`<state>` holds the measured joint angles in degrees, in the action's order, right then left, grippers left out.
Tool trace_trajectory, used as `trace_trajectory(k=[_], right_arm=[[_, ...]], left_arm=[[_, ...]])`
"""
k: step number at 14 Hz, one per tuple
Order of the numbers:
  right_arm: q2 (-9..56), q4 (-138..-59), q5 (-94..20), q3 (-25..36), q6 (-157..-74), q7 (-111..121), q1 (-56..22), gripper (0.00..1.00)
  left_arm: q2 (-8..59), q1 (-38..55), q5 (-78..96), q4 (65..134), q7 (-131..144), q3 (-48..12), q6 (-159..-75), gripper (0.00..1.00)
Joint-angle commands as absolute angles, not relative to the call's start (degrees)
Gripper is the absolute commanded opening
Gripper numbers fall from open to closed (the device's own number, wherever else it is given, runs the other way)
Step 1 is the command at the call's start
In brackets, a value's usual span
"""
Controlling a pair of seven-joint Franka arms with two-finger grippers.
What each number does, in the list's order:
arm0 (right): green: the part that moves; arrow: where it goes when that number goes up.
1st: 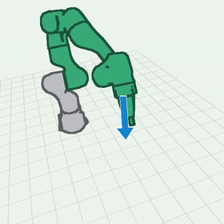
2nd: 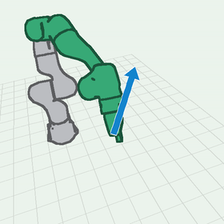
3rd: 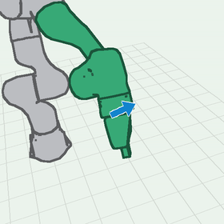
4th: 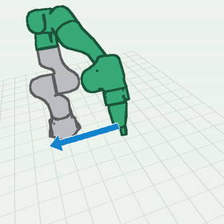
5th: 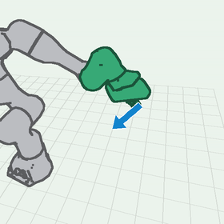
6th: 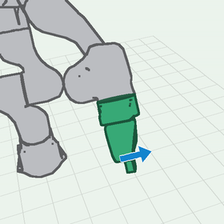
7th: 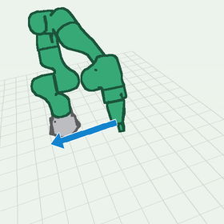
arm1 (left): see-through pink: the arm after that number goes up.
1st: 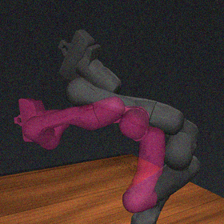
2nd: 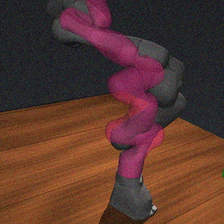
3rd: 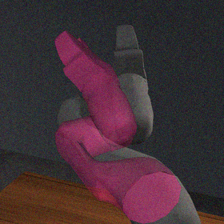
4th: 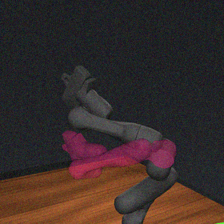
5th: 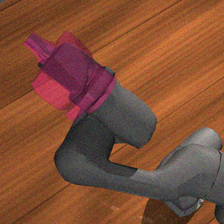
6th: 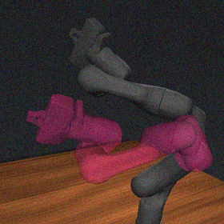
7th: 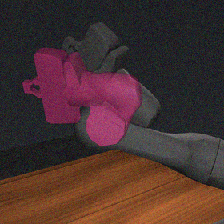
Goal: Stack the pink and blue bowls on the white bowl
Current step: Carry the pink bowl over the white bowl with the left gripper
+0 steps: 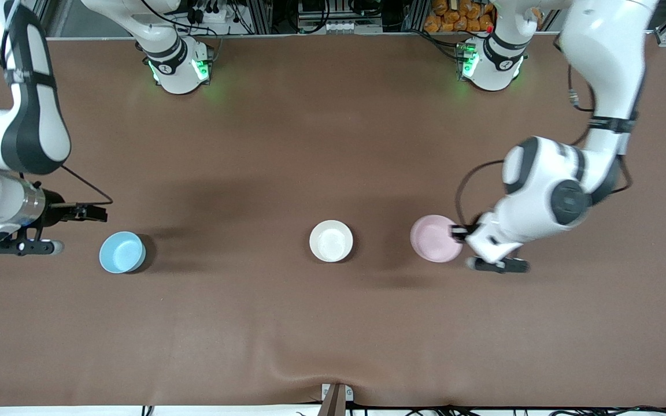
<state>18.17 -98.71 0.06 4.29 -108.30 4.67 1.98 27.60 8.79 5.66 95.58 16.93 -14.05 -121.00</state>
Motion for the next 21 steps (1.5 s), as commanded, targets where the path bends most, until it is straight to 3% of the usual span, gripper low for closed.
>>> trace_trajectory(k=[1, 5, 11, 16, 21], right_arm=[[20.1, -97.3, 0.3, 3.7, -111.2, 8.3, 3.5, 1.0], [20.1, -97.3, 0.2, 3.7, -111.6, 9.1, 3.9, 1.0], [20.2, -97.2, 0.2, 3.7, -111.8, 9.1, 4.0, 1.0], [20.6, -97.3, 0.2, 3.7, -111.8, 9.1, 3.9, 1.0], [26.4, -98.7, 0.6, 3.7, -113.6, 11.1, 3.8, 1.0]], left_arm=[[30.5, 14.0, 6.0, 91.3, 24.8, -13.5, -119.6, 0.0], [34.7, 20.6, 5.8, 87.5, 32.2, -13.4, -120.6, 0.0], [41.9, 25.2, 6.2, 81.6, 35.9, -13.0, -128.9, 0.0], [43.5, 27.2, 5.9, 81.6, 37.3, -12.7, -132.0, 0.0], [45.2, 27.2, 5.7, 81.6, 36.6, -12.3, -135.3, 0.0]])
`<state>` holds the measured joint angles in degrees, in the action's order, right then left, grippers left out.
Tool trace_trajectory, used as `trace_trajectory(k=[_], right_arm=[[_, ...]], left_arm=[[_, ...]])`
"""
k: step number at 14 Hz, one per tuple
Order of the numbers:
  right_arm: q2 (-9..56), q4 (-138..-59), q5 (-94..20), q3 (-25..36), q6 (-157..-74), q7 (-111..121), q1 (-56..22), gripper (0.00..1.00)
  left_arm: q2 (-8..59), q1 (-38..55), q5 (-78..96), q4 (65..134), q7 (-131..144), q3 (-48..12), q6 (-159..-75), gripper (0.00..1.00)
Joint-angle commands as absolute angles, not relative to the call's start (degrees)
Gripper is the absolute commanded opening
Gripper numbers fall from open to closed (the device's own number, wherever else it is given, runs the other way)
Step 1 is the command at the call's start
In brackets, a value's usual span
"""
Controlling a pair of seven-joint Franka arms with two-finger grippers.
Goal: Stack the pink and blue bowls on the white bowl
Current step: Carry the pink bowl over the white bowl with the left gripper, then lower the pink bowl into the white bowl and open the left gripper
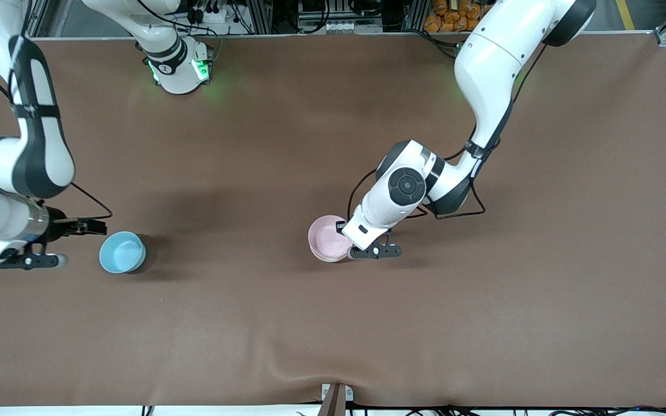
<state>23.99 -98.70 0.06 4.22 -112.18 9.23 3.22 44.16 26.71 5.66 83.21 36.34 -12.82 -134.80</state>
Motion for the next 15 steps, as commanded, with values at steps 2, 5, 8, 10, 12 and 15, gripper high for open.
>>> trace_trajectory(k=[2, 5, 8, 10, 12, 15], right_arm=[[28.0, -100.7, 0.9, 3.8, -119.6, 11.7, 3.8, 1.0], [31.3, -101.2, 1.0, 3.8, -122.4, 16.3, 5.9, 1.0], [31.8, -104.3, 0.9, 3.7, -123.3, 17.0, 6.2, 1.0], [32.0, -105.5, 0.9, 3.7, -127.9, 17.0, 6.6, 1.0], [32.1, -105.2, 0.9, 3.7, -129.5, 17.1, 6.8, 1.0], [32.0, -104.9, 0.8, 3.7, -129.8, 17.1, 6.9, 1.0]], left_arm=[[46.1, 27.3, 5.7, 81.6, 36.6, -12.2, -136.1, 0.0], [46.7, 27.6, 5.7, 81.6, 36.7, -12.2, -136.7, 0.0], [47.4, 27.5, 5.7, 81.7, 36.6, -12.2, -136.8, 0.0], [47.5, 27.5, 5.7, 81.7, 36.6, -12.2, -136.8, 0.0], [47.5, 27.5, 5.7, 81.7, 37.0, -12.3, -137.0, 0.03], [47.3, 27.5, 5.5, 81.7, 36.8, -12.2, -137.2, 1.0]])
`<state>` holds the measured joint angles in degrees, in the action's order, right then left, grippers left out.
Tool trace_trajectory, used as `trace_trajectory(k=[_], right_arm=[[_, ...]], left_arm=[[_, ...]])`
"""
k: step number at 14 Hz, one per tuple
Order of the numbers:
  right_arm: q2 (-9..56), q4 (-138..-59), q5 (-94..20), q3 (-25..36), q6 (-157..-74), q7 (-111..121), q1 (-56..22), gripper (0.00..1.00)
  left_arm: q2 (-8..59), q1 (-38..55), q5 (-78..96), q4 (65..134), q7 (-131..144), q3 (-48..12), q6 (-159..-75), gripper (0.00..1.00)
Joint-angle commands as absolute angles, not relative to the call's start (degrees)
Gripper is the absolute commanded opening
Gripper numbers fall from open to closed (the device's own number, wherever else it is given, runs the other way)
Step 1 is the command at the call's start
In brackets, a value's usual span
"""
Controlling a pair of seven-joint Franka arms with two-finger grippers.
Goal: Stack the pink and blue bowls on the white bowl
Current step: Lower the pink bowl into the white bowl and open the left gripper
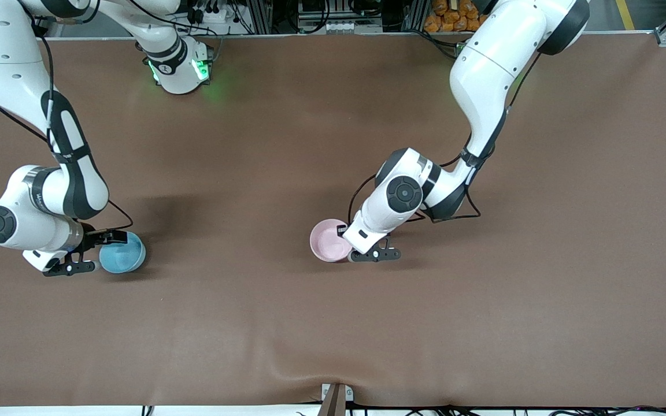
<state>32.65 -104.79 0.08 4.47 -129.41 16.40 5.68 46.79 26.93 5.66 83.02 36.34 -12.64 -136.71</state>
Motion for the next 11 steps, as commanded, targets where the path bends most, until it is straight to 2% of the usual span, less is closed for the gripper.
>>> trace_trajectory(k=[1, 5, 6, 7, 9, 10, 11], right_arm=[[32.1, -104.9, 0.8, 3.7, -131.1, 17.1, 6.9, 1.0], [34.1, -105.0, 0.4, 3.6, -133.2, 17.1, 8.3, 1.0], [34.1, -105.0, 0.4, 3.6, -133.2, 17.1, 8.3, 0.87], [34.1, -104.9, 0.3, 3.6, -133.2, 17.1, 8.3, 0.65], [34.1, -104.9, 0.2, 3.6, -133.3, 17.0, 8.3, 0.27], [34.1, -104.9, 0.1, 3.6, -133.3, 17.0, 8.3, 0.11], [34.1, -104.9, -0.3, 3.6, -133.3, 16.9, 8.4, 0.0]], left_arm=[[47.0, 27.6, 5.5, 81.7, 37.0, -12.2, -137.2, 1.0], [44.1, 26.6, 4.1, 81.7, 37.0, -12.2, -136.3, 1.0], [43.1, 25.7, 2.9, 81.9, 36.9, -12.2, -135.4, 1.0], [41.5, 24.4, 0.5, 81.9, 36.8, -12.2, -133.1, 1.0], [38.0, 22.6, -5.9, 81.8, 36.8, -12.2, -127.9, 1.0], [36.0, 21.3, -7.5, 81.8, 36.7, -12.3, -125.0, 1.0], [33.9, 19.7, -7.6, 81.7, 36.7, -12.5, -122.0, 1.0]])
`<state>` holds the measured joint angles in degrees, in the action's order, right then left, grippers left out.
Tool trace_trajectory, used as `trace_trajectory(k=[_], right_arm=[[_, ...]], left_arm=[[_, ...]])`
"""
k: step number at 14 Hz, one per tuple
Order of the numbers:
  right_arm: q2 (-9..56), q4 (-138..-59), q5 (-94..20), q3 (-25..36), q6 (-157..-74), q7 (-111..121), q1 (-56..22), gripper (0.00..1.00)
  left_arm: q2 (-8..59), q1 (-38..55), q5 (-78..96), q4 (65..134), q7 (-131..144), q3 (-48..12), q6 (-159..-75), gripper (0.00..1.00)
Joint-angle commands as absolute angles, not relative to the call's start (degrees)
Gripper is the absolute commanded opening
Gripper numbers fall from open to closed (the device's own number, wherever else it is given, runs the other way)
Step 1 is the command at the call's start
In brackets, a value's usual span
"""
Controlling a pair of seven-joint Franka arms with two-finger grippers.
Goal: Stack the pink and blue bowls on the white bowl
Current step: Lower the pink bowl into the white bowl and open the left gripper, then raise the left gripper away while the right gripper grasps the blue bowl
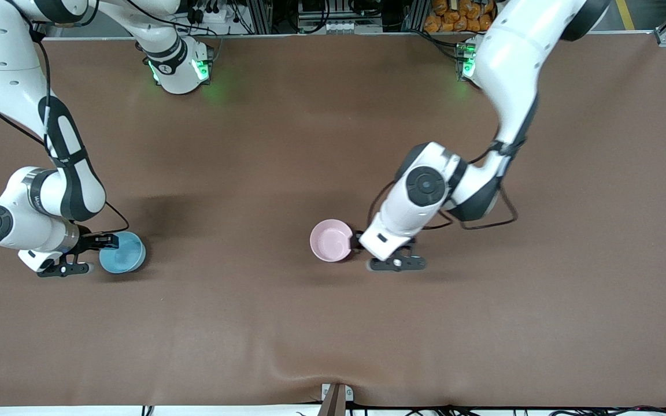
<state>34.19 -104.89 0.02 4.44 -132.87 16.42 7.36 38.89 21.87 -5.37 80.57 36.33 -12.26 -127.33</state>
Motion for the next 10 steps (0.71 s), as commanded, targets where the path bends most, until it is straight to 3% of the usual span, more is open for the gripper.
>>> trace_trajectory(k=[1, 4, 10], right_arm=[[34.1, -104.9, -2.0, 3.5, -133.2, 16.9, 8.4, 0.0], [33.2, -104.2, -3.9, 3.5, -132.9, 16.9, 7.9, 0.0], [24.7, -102.7, -4.0, -0.6, -131.4, 16.0, 7.1, 0.0]], left_arm=[[31.8, 18.2, -7.6, 81.8, 36.7, -12.5, -119.2, 1.0], [26.7, 15.7, -7.3, 82.0, 36.6, -12.5, -110.2, 1.0], [18.0, 6.0, -5.5, 82.2, 23.1, -13.0, -102.5, 1.0]])
